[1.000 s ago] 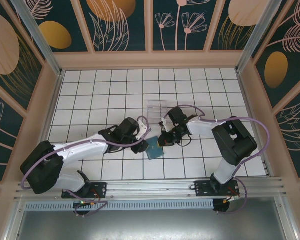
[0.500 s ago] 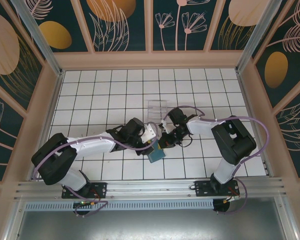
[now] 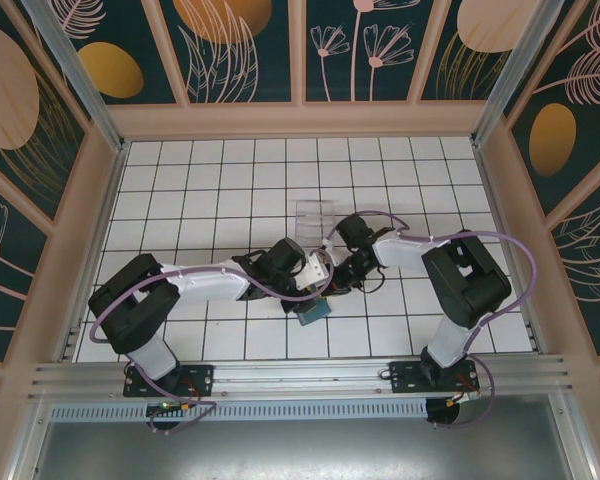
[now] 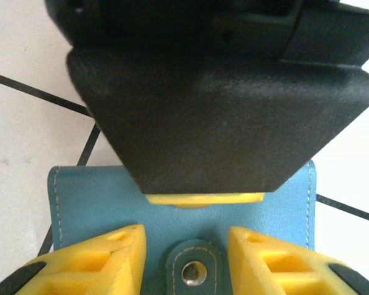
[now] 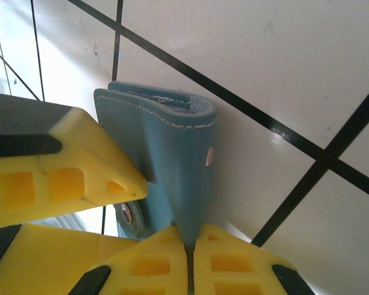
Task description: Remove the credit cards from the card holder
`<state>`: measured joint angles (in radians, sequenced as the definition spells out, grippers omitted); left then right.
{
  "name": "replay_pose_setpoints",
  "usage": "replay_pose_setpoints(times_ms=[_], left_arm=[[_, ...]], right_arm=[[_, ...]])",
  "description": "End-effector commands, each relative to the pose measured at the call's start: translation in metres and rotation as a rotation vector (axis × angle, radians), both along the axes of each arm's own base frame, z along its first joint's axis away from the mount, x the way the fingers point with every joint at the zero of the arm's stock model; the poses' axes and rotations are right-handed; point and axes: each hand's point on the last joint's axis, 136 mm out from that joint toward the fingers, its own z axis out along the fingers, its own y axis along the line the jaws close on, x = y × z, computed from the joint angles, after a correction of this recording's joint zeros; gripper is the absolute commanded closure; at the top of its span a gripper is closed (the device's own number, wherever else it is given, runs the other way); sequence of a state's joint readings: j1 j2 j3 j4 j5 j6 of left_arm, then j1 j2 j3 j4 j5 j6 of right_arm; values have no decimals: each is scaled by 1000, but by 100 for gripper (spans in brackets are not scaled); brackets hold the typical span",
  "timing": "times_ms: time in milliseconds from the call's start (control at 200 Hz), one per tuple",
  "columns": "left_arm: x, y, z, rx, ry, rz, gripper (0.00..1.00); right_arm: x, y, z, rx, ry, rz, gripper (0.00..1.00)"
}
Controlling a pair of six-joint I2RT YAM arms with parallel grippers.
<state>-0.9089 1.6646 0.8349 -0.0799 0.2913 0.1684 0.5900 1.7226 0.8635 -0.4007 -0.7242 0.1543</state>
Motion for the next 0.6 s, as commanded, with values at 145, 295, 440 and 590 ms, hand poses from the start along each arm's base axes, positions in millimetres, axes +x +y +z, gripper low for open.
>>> replay_pose_setpoints(times_ms=[145,295,440,590], left_arm=[[-3,14,-19,105,12,-2,61],[-3,16,-19,130,17,-9,58],[-4,18,-20,146,14,-14,57],[-6,18,-20,134,9,-29,57]], right_arm=[[2,-2,-2,-10,8,5,92],[3,-4,-4,-16,12,0,93],[5,-7,-2,-17,8,-16,93],[7,-10,0,-14,6,-31,93]])
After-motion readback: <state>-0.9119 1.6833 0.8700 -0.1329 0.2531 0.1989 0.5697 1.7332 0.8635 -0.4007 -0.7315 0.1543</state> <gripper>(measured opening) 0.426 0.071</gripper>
